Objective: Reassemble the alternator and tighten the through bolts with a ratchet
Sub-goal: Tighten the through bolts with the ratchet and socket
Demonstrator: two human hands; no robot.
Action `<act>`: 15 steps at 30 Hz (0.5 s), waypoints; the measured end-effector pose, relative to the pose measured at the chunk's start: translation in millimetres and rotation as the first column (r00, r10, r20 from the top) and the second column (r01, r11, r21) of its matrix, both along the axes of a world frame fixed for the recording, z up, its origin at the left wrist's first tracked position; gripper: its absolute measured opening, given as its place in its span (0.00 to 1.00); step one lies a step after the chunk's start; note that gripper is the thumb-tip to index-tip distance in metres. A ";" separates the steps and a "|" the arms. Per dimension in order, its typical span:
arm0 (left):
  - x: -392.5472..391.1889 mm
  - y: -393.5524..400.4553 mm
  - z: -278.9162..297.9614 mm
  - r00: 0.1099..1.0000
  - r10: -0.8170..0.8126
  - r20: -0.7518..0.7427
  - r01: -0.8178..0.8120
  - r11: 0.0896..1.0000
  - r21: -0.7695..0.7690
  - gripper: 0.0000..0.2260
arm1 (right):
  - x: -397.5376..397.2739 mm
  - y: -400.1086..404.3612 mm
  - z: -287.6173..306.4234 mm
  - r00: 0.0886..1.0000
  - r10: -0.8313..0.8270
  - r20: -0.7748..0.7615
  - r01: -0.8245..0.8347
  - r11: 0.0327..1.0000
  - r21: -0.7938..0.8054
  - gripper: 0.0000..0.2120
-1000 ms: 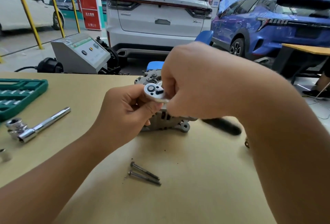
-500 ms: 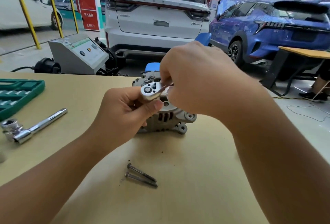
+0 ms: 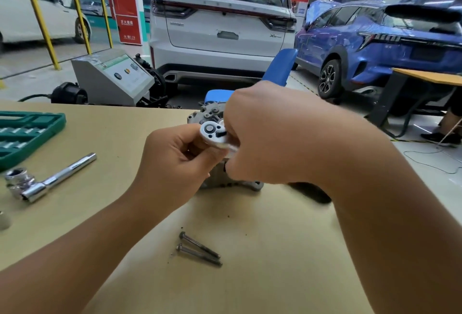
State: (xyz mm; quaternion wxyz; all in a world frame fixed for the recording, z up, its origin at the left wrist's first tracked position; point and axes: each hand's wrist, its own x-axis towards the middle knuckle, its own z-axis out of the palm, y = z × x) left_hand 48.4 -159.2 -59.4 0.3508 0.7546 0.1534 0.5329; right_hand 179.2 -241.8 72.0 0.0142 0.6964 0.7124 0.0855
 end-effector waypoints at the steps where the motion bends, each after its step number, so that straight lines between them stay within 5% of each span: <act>1: 0.4 -0.3 0.1 1.000 0.009 0.002 -0.009 1.000 -0.004 0.11 | -0.9 -1.4 0.5 1.000 0.012 -0.004 -0.012 1.000 -0.004 0.07; 7: -2.4 3.8 1.2 1.000 -0.022 -0.021 0.022 0.999 0.024 0.04 | 1.6 -9.1 -3.7 0.999 -0.024 0.037 0.012 0.953 0.303 0.03; 11: -1.0 2.2 -3.4 0.999 -0.030 0.032 0.029 0.999 0.032 0.06 | -7.4 -7.3 -2.9 1.000 0.010 0.004 -0.010 0.999 0.044 0.10; 15: -2.8 5.0 -3.7 0.999 -0.049 0.015 0.049 0.999 0.014 0.06 | -5.1 -12.3 2.3 0.994 0.019 -0.109 -0.009 0.996 0.088 0.03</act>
